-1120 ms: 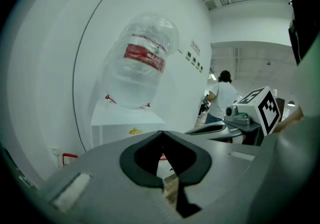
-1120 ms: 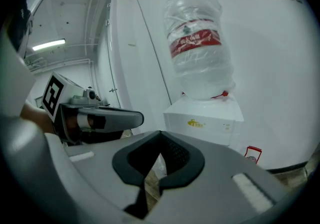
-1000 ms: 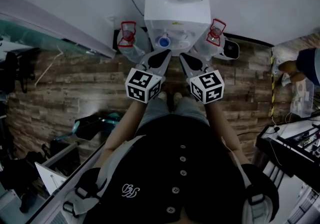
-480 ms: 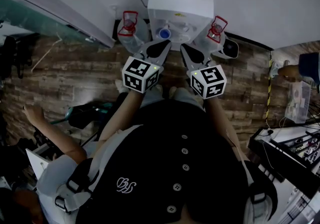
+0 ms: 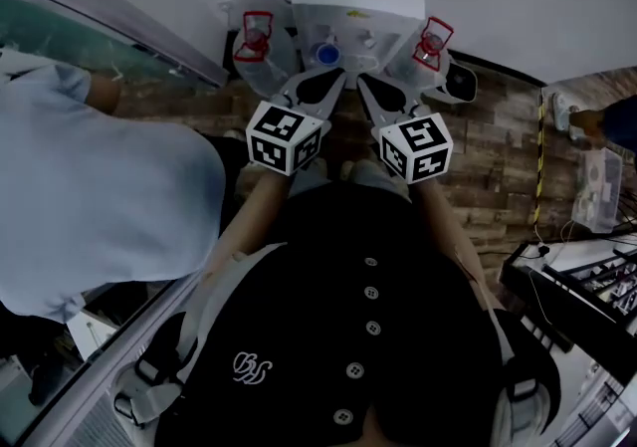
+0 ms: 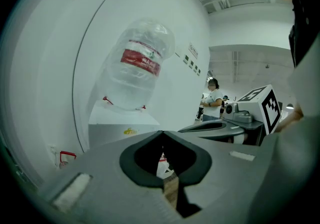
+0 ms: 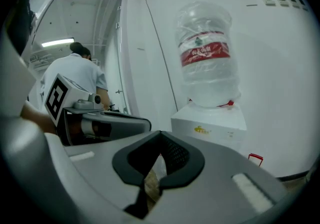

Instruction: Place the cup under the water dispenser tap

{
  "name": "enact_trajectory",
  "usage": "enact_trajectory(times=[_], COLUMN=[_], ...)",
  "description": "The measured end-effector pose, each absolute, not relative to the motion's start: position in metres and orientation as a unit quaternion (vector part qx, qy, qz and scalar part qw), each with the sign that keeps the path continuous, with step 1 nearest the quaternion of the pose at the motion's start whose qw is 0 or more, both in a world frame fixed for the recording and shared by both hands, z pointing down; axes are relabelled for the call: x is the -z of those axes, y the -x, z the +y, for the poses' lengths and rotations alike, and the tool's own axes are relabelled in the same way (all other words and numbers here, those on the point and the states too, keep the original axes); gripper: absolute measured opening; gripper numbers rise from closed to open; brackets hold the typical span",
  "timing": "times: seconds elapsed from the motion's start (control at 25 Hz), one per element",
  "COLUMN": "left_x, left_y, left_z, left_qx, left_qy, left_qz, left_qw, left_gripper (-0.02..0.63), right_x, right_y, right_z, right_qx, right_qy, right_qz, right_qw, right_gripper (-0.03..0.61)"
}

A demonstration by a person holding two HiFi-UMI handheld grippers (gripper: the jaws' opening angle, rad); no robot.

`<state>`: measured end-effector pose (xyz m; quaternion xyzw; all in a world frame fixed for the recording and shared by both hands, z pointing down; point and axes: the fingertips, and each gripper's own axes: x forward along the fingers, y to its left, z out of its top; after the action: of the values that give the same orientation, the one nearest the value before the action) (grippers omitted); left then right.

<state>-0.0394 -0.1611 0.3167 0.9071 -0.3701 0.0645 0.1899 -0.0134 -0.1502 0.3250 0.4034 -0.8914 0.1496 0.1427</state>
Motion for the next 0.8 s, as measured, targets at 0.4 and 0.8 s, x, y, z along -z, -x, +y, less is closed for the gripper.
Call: enact_trajectory(times=[0.4,0.8], left_x=[-0.324,-0.33], left_y=[0.037,0.035], left_z=[-0.151,-0.144], left_qx=[-0.072,-0.084], left_qy=[-0.907,-0.907], left_qz=[-0.365,-0.366], left_qw=[0.197,0.192], left_gripper=[0.005,0.005], right_x=[-0.332,-0.34], right_y=[0.009,0.012], right_z=[-0.143,-0.136], right_qx=[-0.158,-0.156], right_qy=[-0.405,-0.392], right_qz=[-0.889,-0.892], right_qw=[0.145,0.163], right_gripper=[0.0,0.0])
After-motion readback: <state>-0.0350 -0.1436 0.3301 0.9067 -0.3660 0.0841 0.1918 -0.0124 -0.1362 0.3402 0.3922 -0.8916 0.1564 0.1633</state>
